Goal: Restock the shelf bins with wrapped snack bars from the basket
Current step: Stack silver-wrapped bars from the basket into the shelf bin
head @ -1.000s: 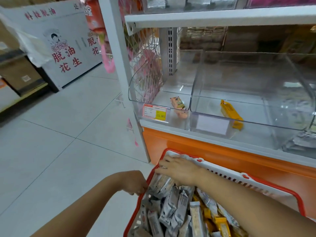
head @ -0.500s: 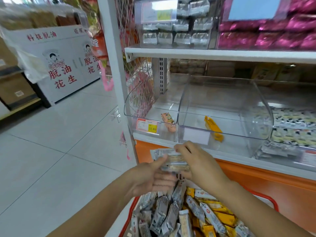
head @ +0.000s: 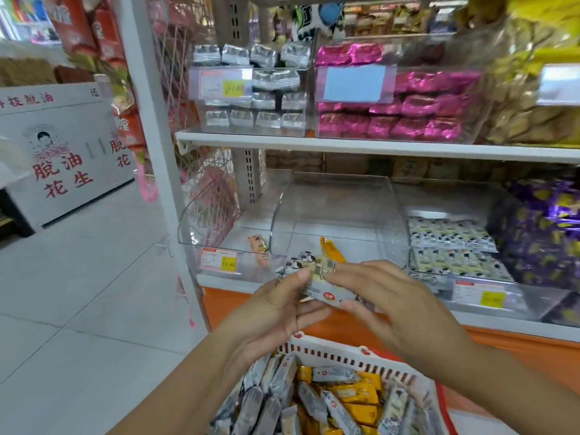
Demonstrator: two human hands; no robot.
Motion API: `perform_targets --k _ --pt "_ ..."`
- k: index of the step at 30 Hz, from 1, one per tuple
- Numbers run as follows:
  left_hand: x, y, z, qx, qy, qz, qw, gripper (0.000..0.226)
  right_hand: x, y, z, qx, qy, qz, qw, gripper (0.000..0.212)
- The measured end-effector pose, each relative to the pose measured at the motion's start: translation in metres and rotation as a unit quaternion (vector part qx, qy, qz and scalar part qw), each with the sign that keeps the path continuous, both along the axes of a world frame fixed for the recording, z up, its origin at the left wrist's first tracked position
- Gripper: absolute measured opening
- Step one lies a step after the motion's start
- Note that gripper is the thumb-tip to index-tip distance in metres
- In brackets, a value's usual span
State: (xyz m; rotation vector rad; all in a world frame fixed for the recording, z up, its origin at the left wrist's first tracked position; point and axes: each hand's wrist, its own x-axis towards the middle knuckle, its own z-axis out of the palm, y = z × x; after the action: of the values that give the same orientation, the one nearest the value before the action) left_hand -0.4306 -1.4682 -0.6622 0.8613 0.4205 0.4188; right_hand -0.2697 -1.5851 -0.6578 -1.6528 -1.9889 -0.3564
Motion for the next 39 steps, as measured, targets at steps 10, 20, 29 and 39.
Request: perform_targets --k 10,20,29,39 --pt "0.049 -0.022 0.015 -0.018 -0.121 -0.118 0.986 0.04 0.032 -0.047 0.028 -0.005 0.149 -0.076 0.986 0.052" --pt "0.093 -0.04 0.01 0.022 -0.053 -0.081 0.995 0.036 0.057 -0.052 0.023 0.005 0.144 -0.176 0.974 0.075" --pt "0.104 -0.042 0.006 0.308 0.075 -0.037 0.948 0.031 0.093 -0.042 0.026 -0.057 -0.011 -0.176 0.983 0.067" --pt "0.099 -0.006 -0.029 0.741 0.305 -0.023 0.598 0.046 0.239 -0.037 0.069 -0.265 -0.219 -0.263 0.902 0.067"
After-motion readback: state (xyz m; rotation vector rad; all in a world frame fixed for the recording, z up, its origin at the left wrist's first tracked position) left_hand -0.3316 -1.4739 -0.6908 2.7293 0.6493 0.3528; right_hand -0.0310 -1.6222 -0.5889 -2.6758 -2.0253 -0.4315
